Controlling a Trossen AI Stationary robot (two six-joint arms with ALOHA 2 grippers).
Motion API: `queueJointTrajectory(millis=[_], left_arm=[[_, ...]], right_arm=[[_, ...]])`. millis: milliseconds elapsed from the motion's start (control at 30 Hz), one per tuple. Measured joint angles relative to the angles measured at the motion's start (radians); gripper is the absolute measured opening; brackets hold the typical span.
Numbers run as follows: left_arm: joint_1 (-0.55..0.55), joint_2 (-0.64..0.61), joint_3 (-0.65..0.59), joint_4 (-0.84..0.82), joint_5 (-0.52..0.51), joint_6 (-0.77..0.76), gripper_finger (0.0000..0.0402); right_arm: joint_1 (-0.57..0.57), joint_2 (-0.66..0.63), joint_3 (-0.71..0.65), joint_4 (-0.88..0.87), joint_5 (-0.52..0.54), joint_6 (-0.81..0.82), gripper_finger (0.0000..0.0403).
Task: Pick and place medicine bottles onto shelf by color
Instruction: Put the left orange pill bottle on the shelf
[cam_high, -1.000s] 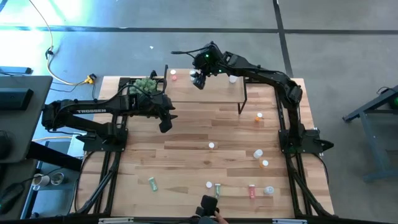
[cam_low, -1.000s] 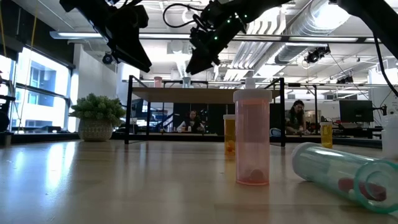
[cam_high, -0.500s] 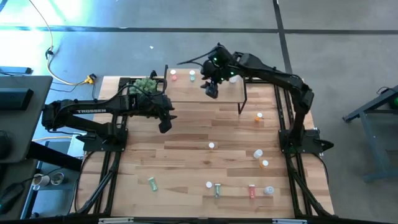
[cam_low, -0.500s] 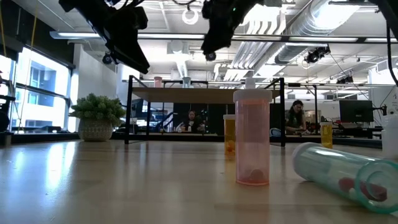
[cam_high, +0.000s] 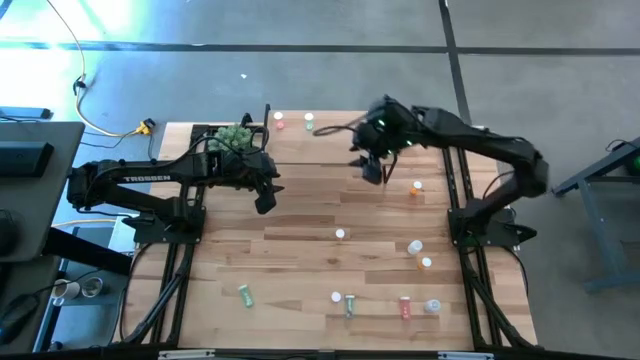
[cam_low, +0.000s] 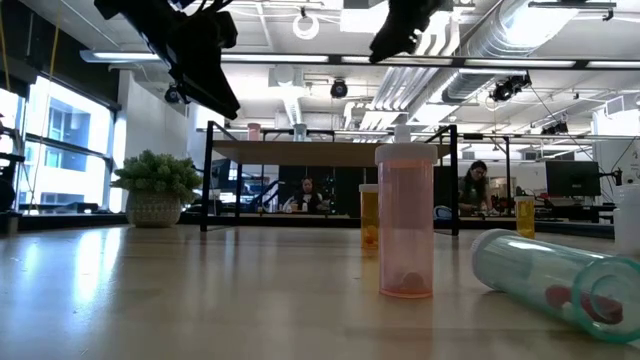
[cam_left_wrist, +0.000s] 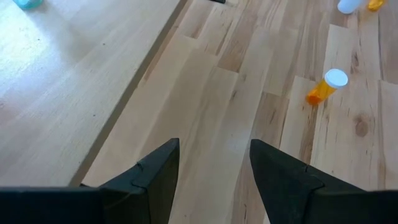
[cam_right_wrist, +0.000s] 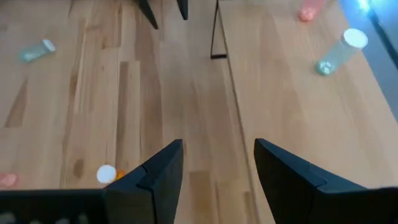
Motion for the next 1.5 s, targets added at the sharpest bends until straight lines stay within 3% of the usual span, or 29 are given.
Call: queueJointTrajectory(millis=[267, 500, 600, 767, 933, 1500], left_arm=[[0.0, 0.0, 0.0, 0.003, 0.0, 0.0, 0.0185], [0.0, 0.0, 0.0, 0.038, 0.004, -0.001, 0.0185], [0.0, 0.002, 0.0, 0.084, 0.057, -0.001, 0.0185], [-0.019, 0.033, 0.0, 0.191, 0.178, -0.001, 0.0185], [-0.078, 0.092, 0.0, 0.273, 0.184, 0.021, 0.0185], [-0.277, 0.382, 0.0, 0.488, 0.166, 0.034, 0.0185]], right_arm=[[0.082, -0.255, -0.348, 0.184, 0.056, 0.178, 0.0189], [0.168, -0.413, -0.525, 0.225, 0.19, 0.361, 0.0189], [0.209, -0.465, -0.576, 0.228, 0.258, 0.425, 0.0189], [0.263, -0.525, -0.623, 0.244, 0.374, 0.489, 0.0189], [0.288, -0.538, -0.625, 0.27, 0.46, 0.49, 0.0189], [0.288, -0.537, -0.625, 0.286, 0.419, 0.493, 0.0189]])
